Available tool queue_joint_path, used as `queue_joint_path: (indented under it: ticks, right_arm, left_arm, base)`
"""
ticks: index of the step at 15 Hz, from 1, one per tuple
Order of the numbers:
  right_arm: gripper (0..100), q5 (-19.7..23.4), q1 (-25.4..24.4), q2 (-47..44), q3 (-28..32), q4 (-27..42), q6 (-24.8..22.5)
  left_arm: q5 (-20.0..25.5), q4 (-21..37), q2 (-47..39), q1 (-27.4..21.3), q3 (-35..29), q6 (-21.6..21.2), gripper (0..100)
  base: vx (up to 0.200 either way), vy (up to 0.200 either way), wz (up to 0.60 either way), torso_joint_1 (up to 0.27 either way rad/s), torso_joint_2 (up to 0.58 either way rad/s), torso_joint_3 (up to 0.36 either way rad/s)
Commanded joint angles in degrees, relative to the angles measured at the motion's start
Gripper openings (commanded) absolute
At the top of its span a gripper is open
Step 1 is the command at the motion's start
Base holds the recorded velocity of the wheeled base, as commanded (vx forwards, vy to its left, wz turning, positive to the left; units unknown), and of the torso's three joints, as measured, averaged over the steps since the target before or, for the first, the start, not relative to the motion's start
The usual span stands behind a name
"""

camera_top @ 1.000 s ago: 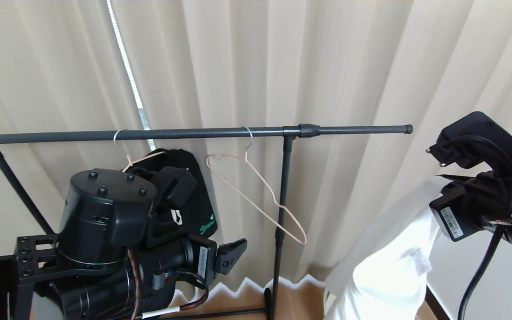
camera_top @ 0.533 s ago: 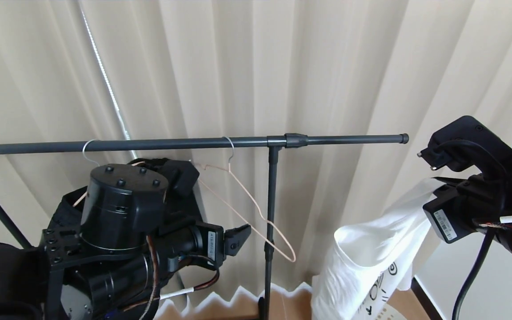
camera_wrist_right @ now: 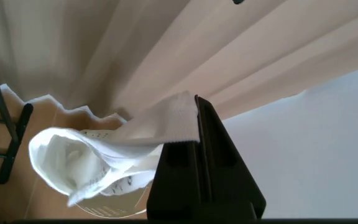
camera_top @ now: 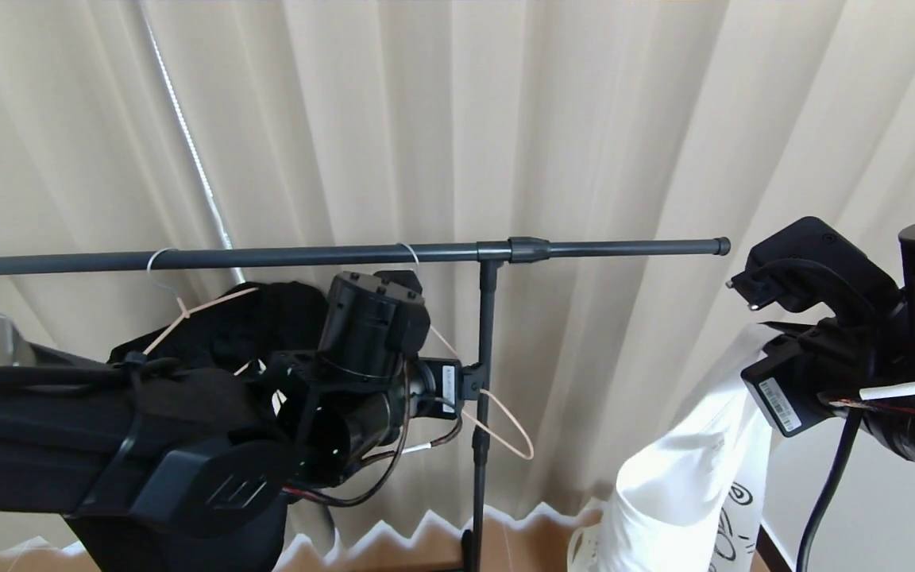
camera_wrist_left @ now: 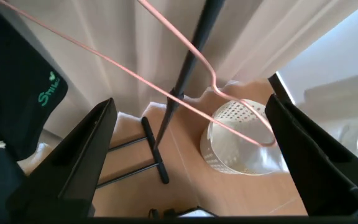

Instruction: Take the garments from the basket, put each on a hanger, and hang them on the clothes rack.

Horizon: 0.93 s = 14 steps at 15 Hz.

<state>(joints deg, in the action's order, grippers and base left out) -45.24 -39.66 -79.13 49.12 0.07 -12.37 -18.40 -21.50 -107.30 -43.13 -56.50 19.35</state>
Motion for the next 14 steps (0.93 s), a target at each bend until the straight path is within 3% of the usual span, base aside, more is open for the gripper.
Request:
queue_joint_path:
  ticks: [1, 7, 10, 14]
  right_arm:
    - [0, -0.02, 0.02, -0.59, 0.01, 0.01, -0.02]
    - [0, 0.06, -0.16, -1.38, 0.01, -0.07, -0.02]
    - [0, 0.06, -0.25, -1.29, 0.01, -0.07, -0.02]
    - [0, 0.06, -0.33, -1.2, 0.01, -0.07, -0.02]
  left_arm:
    - [0.03, 0.06, -5.2, 0.06, -3.44, 0.08, 100]
    - [-0.68, 0.06, -12.67, 2.44, -9.85, 0.6, 100]
    - [-3.75, 0.76, -11.97, 2.7, -7.48, 0.25, 100]
    - [-5.07, 4.54, -4.67, 3.49, -2.03, 0.08, 100]
  base:
    - [0.0, 0.0, 0.0, 0.0, 0.0, 0.0]
    - [0.0, 0.0, 0.0, 0.0, 0.0, 0.0]
    - [0.0, 0.0, 0.0, 0.0, 0.0, 0.0]
    - [0.0, 0.0, 0.0, 0.0, 0.0, 0.0]
